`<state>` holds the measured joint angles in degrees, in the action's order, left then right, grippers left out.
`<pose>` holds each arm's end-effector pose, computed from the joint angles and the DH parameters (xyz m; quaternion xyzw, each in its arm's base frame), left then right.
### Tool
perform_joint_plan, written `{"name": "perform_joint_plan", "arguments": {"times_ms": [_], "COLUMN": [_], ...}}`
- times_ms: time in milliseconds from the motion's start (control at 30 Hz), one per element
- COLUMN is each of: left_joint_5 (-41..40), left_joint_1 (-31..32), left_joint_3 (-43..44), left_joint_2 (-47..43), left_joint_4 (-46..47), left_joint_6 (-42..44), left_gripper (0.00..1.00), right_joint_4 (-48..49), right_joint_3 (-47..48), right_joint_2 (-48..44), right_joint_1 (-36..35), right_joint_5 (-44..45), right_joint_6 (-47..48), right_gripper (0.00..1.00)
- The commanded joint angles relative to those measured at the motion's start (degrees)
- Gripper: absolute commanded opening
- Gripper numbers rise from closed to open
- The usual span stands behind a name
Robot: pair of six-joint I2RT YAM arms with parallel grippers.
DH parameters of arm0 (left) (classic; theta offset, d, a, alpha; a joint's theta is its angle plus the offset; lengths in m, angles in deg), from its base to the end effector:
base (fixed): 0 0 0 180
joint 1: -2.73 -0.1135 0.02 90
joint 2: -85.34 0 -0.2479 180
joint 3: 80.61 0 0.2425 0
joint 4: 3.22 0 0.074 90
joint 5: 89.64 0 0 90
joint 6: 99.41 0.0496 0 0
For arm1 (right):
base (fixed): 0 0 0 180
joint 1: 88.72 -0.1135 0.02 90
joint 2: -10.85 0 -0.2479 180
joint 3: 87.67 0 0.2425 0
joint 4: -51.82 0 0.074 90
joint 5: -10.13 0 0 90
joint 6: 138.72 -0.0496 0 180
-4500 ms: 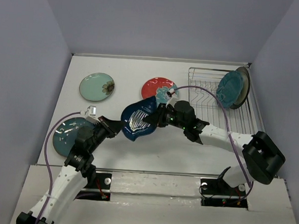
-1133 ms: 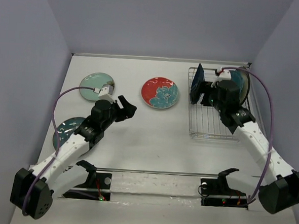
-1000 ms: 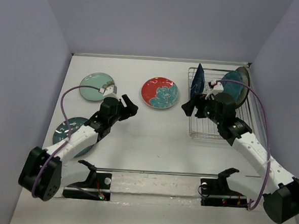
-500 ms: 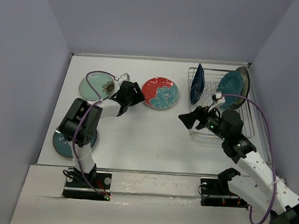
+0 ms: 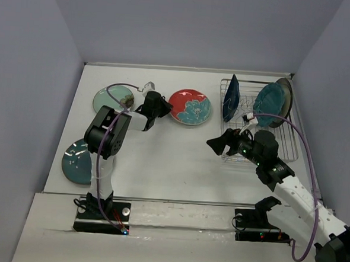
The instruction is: Load the plates into the dish rack
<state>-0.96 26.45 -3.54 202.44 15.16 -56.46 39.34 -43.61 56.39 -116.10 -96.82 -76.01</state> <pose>0.3973 -0.1733 0.1326 -0.1736 0.8089 -0.3175 0.4634 0.1768 0.1079 0.2549 -0.0914 0.7791 0.3829 0.4879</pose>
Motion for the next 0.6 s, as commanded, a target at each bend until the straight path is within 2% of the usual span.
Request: {"name": "perform_joint_plan", "arguments": {"times_ms": [0,233,400,567], "left_joint_5": [-1.40,-2.55,-0.53,4.66], "left_joint_1": [-1.05,-2.28,-2.28,-1.93], "left_joint_3": [-2.52,-14.30,-24.49,-34.86], "left_joint_2": [-1.07,-16.44,-31.65,-46.06], "left_joint_4": [2.79,6.75,8.51,8.95], "left_joint_6": [-0.06,0.38,-1.03,-2.96], "left_gripper": [0.06,0.06,0.06,0.06], "right_joint_4": [4.31,4.74,4.74,4.74], "right_joint_3": [0.41,2.69,5.76,7.53], "right_joint_2": [1.13,5.52,9.64,13.78], "right_joint_1": [-0.05,-0.05,-0.05,-0.05], "right_joint_5": [-0.37,-1.24,-1.33,-1.68], "right_joint_6": [0.04,-0.05,-1.36,-2.94], "right_gripper": [0.86,0.88,0.94,0.96]}}
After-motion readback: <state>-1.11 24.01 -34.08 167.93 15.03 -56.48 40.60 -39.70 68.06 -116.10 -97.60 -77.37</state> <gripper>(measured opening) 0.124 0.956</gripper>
